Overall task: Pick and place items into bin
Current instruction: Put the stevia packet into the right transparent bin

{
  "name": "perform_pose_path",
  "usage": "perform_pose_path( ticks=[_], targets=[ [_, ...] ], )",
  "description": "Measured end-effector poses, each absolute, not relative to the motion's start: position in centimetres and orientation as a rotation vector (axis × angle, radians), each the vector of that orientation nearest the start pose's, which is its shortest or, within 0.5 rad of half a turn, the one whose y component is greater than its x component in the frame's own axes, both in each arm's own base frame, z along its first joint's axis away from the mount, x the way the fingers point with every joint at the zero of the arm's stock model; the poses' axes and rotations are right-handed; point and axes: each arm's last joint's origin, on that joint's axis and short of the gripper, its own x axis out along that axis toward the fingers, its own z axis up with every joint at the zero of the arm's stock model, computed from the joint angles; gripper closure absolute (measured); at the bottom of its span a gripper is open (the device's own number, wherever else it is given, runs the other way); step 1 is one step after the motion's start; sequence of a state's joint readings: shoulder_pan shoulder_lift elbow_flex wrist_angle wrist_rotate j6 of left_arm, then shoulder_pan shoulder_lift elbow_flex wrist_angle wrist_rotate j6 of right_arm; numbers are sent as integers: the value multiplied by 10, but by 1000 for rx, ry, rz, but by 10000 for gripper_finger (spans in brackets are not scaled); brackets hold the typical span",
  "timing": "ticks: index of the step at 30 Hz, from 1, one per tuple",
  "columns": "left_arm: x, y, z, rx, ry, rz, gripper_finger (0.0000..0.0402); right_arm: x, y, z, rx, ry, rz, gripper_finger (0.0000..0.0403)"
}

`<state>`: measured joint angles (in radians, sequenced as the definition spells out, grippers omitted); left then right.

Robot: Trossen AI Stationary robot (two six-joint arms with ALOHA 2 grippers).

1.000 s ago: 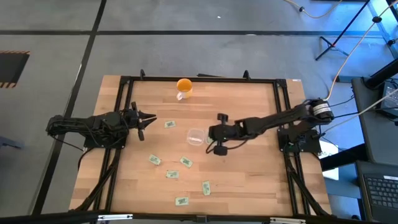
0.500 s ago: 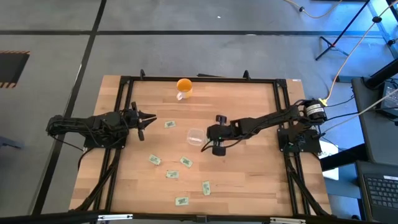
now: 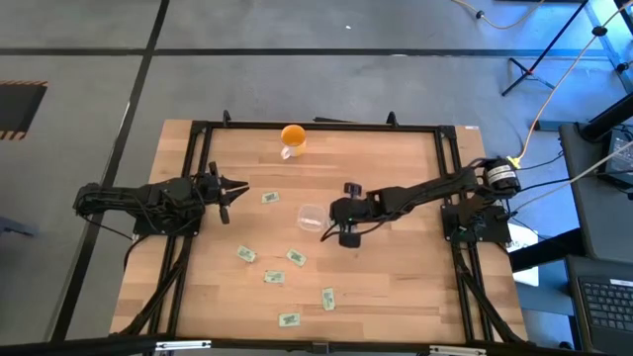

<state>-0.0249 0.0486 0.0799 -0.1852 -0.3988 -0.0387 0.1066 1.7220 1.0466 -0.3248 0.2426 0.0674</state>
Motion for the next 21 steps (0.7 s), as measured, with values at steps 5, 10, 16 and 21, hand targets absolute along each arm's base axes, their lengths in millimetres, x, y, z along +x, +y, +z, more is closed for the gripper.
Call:
perform_pose_path(
  ticks=[5, 10, 16, 21],
  targets=[
    [93, 9, 169, -6, 144, 376, 341, 333, 31, 195, -141, 929, -210, 298],
    [93, 9, 169, -6, 144, 376, 341, 323, 46, 218, -133, 856, -147, 293],
    [93, 9, 169, -6, 144, 376, 341, 315, 78, 229, -142, 812, 43, 293],
    [93, 9, 169, -6, 144, 376, 341, 316, 106, 227, -136, 759, 176, 293]
  ],
)
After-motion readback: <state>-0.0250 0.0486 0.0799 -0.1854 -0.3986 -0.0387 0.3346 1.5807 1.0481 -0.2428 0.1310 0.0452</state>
